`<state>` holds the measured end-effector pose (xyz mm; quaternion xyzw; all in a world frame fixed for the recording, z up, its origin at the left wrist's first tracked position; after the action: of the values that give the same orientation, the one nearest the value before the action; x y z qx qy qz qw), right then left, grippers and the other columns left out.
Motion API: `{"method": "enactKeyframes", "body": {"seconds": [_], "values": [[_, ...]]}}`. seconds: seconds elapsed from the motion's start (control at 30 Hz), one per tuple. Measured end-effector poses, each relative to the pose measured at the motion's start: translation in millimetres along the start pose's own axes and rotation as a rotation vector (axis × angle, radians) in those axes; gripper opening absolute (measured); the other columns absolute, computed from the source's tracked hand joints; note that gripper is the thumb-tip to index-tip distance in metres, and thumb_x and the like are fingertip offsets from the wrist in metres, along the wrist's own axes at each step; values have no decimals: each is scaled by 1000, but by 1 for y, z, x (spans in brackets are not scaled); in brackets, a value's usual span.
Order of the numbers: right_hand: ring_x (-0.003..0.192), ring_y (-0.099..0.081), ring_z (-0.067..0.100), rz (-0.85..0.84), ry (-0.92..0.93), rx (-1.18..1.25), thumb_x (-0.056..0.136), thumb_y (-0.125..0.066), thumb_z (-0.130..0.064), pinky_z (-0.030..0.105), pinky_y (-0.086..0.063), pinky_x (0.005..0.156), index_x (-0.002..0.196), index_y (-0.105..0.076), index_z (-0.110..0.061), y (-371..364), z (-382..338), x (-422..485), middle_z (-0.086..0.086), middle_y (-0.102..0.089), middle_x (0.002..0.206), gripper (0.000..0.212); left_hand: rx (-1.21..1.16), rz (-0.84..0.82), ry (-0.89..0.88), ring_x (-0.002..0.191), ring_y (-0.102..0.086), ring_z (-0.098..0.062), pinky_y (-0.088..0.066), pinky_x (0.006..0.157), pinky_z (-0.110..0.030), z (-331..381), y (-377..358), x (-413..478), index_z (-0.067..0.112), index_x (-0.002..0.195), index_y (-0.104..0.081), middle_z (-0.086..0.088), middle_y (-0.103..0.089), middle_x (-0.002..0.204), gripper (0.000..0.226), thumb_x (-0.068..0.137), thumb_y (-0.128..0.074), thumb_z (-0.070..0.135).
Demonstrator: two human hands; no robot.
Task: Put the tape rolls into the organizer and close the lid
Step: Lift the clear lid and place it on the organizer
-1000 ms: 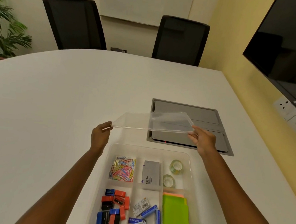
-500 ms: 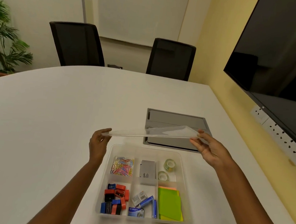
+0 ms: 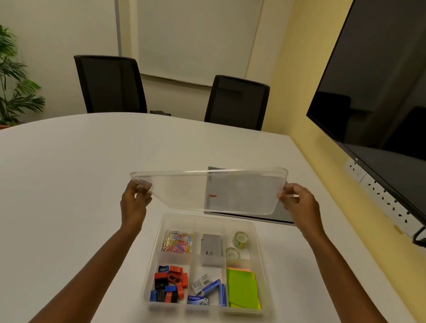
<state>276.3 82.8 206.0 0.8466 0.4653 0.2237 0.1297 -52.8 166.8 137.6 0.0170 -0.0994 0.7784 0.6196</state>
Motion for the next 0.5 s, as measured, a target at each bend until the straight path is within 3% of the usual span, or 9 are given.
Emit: {"method": "enactKeyframes", "body": {"seconds": [0.07, 0.13, 0.2, 0.27, 0.4, 0.5], "values": [[88, -53, 19, 5, 52, -60, 84, -62, -9, 3, -42, 67, 99, -63, 1, -3, 10, -6, 6, -56, 98, 18, -34, -19, 28, 95, -52, -28, -44, 91, -45, 4, 2, -2, 5, 88, -53, -8, -54, 90, 19, 94, -35, 2], [86, -57, 12, 20, 71, 8, 86, -60, -12, -4, -39, 62, 92, -63, -3, -4, 19, -13, 6, -60, 92, 11, -57, -26, 67, 91, -53, -30, -48, 80, -37, 8, 4, -2, 18, 74, -51, -4, -54, 79, 28, 93, -38, 3], [73, -60, -9, 40, 61, 98, 87, -59, -12, -5, -41, 61, 88, -62, -8, -5, 22, -19, 2, -62, 81, 5, -75, -24, 96, 86, -54, -31, -49, 74, -31, 11, 6, -2, 20, 74, -52, -2, -54, 75, 23, 92, -44, 9], [64, -59, -17, 73, 39, 183, 86, -58, -8, -4, -44, 62, 93, -64, -6, -4, 27, -22, -5, -62, 78, 9, -81, -26, 107, 80, -57, -31, -50, 73, -30, 12, 7, -2, 14, 85, -55, -4, -55, 73, 8, 90, -50, 14], [53, -58, -14, 171, -53, 271, 86, -57, -4, 3, -48, 63, 102, -64, -4, -3, 42, -22, -7, -61, 74, 17, -48, -23, 96, 72, -62, -23, -53, 65, -22, 6, 8, -4, 8, 104, -53, -7, -59, 76, 17, 88, -53, 10], [58, -60, -3, 188, -133, 328, 86, -56, 0, 7, -50, 66, 104, -62, 3, -10, 56, -24, -5, -60, 74, 20, 48, -66, 109, 75, -60, -22, -54, 64, -19, -12, 8, -13, -1, 111, -53, -10, -60, 81, 25, 87, -52, 3]]}}
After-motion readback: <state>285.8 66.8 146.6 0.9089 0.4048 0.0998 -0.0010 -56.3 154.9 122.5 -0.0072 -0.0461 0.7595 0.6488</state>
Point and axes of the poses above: each hand's wrist, its own x-axis towards the middle knuckle, its own y-axis out of the back of the hand, z = x × y, the point moved 3 cm from there along x, towards the middle knuckle
